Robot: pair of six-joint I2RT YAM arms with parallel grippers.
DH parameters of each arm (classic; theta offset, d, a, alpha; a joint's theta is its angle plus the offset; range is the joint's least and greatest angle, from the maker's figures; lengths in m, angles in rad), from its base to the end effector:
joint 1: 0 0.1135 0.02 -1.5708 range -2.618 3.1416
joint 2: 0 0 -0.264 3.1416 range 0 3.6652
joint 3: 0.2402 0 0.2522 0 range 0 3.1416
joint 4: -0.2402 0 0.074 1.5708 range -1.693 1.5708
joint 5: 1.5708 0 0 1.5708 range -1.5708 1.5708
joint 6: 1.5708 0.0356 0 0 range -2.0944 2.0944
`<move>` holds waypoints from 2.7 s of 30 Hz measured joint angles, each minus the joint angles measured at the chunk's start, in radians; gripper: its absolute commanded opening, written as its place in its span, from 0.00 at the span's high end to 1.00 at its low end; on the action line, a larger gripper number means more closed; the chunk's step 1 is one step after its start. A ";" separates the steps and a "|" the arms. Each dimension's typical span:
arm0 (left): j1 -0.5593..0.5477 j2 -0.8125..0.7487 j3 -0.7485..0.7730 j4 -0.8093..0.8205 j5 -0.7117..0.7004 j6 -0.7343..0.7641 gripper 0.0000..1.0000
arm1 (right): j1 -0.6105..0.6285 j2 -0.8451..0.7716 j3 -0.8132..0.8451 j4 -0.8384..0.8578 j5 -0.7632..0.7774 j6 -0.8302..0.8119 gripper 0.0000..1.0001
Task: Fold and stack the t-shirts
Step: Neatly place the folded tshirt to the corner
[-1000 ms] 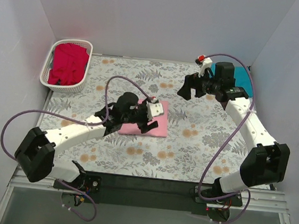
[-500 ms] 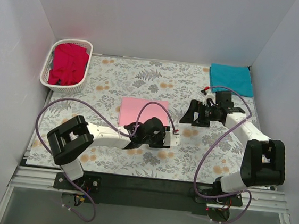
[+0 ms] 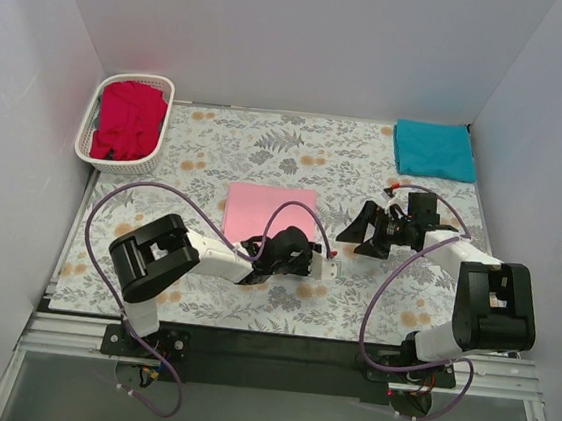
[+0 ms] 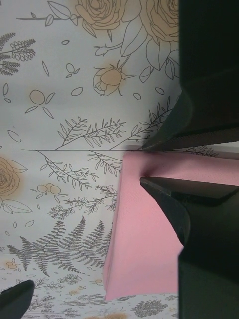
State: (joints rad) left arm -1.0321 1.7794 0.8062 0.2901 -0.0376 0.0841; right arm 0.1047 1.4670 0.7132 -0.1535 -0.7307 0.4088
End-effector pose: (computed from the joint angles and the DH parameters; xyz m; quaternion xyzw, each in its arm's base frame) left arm 0.1792 -0.2972 0.1339 0.4713 0.7702 -0.1809 0.3898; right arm 0.2702 0.0523 0.1730 0.0187 0.8905 0.4040 0.2085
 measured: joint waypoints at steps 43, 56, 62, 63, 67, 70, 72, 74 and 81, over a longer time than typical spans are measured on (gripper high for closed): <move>0.132 -0.108 0.079 -0.065 0.208 -0.396 1.00 | 0.242 0.324 -0.144 0.928 0.154 0.706 0.13; 0.140 -0.138 0.079 -0.101 0.211 -0.448 1.00 | 0.322 0.494 -0.112 1.210 0.403 0.854 0.42; 0.142 -0.139 0.079 -0.103 0.212 -0.459 1.00 | 0.326 0.520 -0.109 1.249 0.450 0.863 0.49; 0.142 -0.139 0.079 -0.103 0.212 -0.460 1.00 | 0.327 0.525 -0.105 1.251 0.454 0.861 0.50; 0.142 -0.139 0.079 -0.103 0.216 -0.463 1.00 | 0.329 0.537 -0.074 1.225 0.480 0.814 0.71; 0.142 -0.139 0.079 -0.106 0.215 -0.464 0.90 | 0.329 0.540 -0.062 1.184 0.491 0.772 0.98; 0.143 -0.142 0.079 -0.115 0.215 -0.465 0.73 | 0.329 0.540 -0.045 1.149 0.483 0.743 0.99; 0.143 -0.157 0.079 -0.144 0.214 -0.480 0.61 | 0.327 0.538 -0.012 1.106 0.473 0.692 0.99; 0.179 -0.372 0.079 -0.301 0.229 -0.554 0.41 | 0.262 0.485 0.186 0.784 0.379 0.348 0.99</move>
State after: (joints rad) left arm -0.8528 1.4075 0.8856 -0.0109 0.1909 -0.4694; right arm 0.3664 1.9518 0.8989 0.6300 -0.3515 0.7563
